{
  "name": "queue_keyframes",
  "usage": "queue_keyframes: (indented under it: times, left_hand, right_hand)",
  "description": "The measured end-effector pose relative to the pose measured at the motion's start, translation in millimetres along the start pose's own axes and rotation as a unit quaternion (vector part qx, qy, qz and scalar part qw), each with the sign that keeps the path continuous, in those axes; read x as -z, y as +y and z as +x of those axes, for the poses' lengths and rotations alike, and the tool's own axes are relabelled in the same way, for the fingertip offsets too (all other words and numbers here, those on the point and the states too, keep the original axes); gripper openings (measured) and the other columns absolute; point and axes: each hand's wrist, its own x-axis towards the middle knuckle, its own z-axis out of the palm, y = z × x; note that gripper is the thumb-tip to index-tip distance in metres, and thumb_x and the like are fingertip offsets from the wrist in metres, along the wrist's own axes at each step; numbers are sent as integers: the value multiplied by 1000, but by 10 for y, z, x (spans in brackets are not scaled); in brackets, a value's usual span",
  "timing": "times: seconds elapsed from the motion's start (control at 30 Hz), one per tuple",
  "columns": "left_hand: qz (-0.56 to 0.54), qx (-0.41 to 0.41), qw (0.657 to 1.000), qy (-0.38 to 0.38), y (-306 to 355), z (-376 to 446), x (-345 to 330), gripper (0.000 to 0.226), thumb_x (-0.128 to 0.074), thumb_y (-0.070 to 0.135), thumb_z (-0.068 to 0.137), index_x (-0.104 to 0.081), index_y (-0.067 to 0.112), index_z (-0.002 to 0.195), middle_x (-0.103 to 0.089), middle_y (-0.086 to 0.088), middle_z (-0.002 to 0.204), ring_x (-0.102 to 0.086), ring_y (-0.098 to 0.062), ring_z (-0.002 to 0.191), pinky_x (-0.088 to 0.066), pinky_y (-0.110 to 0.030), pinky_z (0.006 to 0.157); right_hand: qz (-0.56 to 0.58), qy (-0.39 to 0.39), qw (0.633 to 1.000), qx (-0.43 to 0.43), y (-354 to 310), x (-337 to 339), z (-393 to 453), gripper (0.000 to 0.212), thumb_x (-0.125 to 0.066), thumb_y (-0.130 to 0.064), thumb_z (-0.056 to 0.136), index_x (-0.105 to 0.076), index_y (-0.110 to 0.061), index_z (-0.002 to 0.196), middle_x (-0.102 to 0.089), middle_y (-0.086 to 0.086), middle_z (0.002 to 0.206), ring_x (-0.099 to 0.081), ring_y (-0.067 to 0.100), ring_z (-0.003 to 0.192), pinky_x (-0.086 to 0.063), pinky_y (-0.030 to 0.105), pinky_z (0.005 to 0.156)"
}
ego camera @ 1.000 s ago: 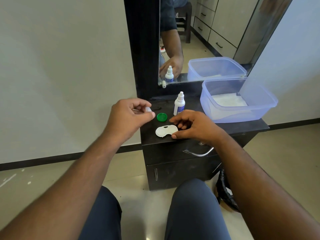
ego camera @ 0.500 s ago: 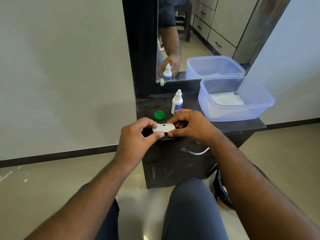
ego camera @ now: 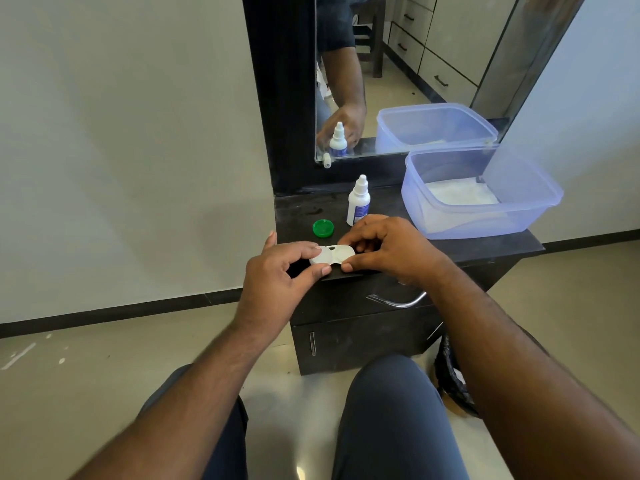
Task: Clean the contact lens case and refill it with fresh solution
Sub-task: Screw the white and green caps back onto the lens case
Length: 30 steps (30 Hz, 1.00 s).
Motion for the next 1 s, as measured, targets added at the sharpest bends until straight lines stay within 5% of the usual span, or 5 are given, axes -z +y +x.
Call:
queue_keyframes:
  times: [0.33, 0.57, 0.73, 0.83, 1.0]
  left_hand:
    - [9, -29, 998, -52, -65, 9, 82, 36, -64, 3, 84, -70, 20, 116, -59, 10, 119, -48, 13, 109, -37, -3, 91]
    - [63, -41, 997, -22, 24, 45, -1, 27, -78, 25, 78, -74, 18, 104, -64, 2, 99, -57, -13, 91, -50, -29, 73]
    - [14, -22, 998, -59, 16, 70, 88, 25, -70, 11, 83, -75, 23, 104, -69, 7, 112, -57, 0, 103, -46, -14, 89]
    - [8, -13, 999, -47, 36, 53, 65, 24, -76, 26, 79, -75, 24, 103, -65, 9, 110, -57, -1, 100, -44, -8, 77]
    - [56, -41, 998, 0, 43, 33, 13, 21, -80, 22, 76, -74, 14, 94, -71, 1, 96, -62, -11, 88, -53, -30, 74]
  right_hand:
    - [13, 1, 1000, -3, -13, -30, 13, 32, -81, -20, 72, -73, -23, 103, -59, -18, 93, -55, 2, 81, -42, 16, 73]
    - [0, -2, 1000, 0, -26, -12, -1, 31, -80, -19, 73, -72, -23, 103, -59, -19, 94, -55, 2, 84, -43, 15, 74]
    - [4, 1, 1000, -1, -26, -16, 7, 32, -81, -20, 72, -73, -23, 103, -59, -18, 94, -55, 2, 83, -42, 15, 73]
    - [-1, 0, 1000, 2, -20, -8, 2, 31, -80, -20, 74, -72, -23, 104, -59, -18, 95, -55, 3, 85, -44, 15, 74]
    - [1, -2, 1000, 2, -34, -15, 6, 32, -80, -19, 74, -72, -23, 104, -59, -18, 94, -55, 3, 84, -44, 14, 74]
